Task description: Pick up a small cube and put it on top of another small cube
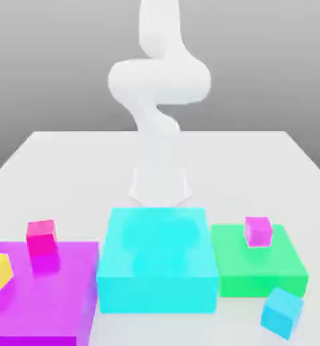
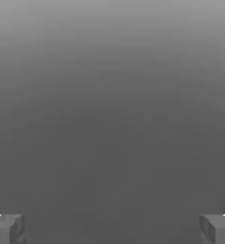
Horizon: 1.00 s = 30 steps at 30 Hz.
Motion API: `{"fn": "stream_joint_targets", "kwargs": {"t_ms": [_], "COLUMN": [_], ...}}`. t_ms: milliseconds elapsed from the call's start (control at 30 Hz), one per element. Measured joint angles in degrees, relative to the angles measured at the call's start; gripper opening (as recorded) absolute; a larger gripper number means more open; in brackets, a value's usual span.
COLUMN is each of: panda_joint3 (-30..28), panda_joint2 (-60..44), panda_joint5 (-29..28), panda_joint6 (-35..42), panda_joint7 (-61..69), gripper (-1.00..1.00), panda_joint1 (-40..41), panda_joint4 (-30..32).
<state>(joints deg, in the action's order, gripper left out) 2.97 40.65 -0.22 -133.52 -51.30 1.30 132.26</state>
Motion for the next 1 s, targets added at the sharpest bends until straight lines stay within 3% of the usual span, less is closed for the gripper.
{"fn": "stream_joint_targets", "kwargs": {"t_ms": [233,567,900,1000], "panda_joint3": [9.06,18.38,18.48,15.72], "panda_joint2": [-14.57,-35.55,-56.16,-62.35], "panda_joint5": [-1.74,-9.32,-13.9,-17.05], "panda_joint6": [-5.09,-11.97,-19.04,-23.06], "panda_joint7": [-16.39,-42.93,-67.27,-71.4], "gripper": [0.0,0.0,0.0,0.0], "panda_joint1": [3.58,4.27,-3.63,-6.44], "panda_joint4": [1.41,3.31,5.26,4.36]}}
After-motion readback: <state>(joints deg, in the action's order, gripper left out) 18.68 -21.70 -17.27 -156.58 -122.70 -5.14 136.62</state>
